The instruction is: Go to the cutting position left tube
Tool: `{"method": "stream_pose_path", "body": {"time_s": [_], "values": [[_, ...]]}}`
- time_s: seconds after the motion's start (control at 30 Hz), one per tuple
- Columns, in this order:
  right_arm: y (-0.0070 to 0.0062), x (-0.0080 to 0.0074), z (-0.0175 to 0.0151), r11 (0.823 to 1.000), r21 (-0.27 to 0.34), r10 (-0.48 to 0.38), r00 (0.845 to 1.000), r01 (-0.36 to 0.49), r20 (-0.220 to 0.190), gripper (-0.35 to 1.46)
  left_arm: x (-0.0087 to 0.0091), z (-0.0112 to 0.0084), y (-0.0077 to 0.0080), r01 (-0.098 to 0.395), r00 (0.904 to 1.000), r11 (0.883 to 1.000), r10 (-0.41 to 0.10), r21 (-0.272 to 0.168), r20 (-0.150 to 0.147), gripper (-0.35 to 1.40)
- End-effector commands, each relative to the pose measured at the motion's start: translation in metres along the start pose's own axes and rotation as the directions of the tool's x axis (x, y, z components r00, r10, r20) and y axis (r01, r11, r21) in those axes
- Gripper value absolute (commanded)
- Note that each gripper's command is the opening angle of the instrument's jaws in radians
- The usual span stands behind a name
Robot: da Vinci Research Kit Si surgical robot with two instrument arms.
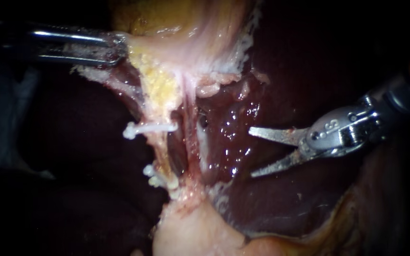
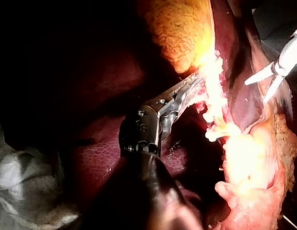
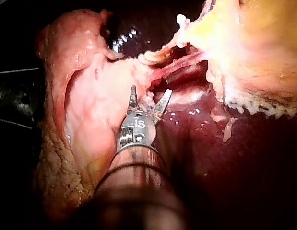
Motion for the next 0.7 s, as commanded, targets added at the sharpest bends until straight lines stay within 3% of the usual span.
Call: {"method": "stream_pose_path", "body": {"time_s": [0.03,0.27,0.47,0.7], "values": [[-0.0002,0.0003,0.0005,1.000,0.010,0.013,1.000,-0.012,-0.007,1.45,0.0000,0.0000,0.0000,0.000,1.0000,1.000,0.000,0.001,0.000,-0.35],[-0.0012,0.0020,0.0041,0.998,0.048,0.046,0.998,-0.044,-0.041,1.45,-0.0001,0.0000,0.0000,0.000,1.0000,1.000,0.000,0.002,0.000,-0.35],[-0.0013,0.0013,0.0069,0.996,0.066,0.057,0.997,-0.054,-0.043,1.45,-0.0001,0.0001,0.0001,0.000,1.0000,1.000,0.000,0.003,-0.001,-0.35],[0.0001,-0.0001,0.0088,0.994,0.077,0.075,0.996,-0.072,-0.043,1.45,-0.0002,0.0003,0.0001,-0.001,1.0000,1.000,0.001,0.004,-0.001,-0.35]]}}
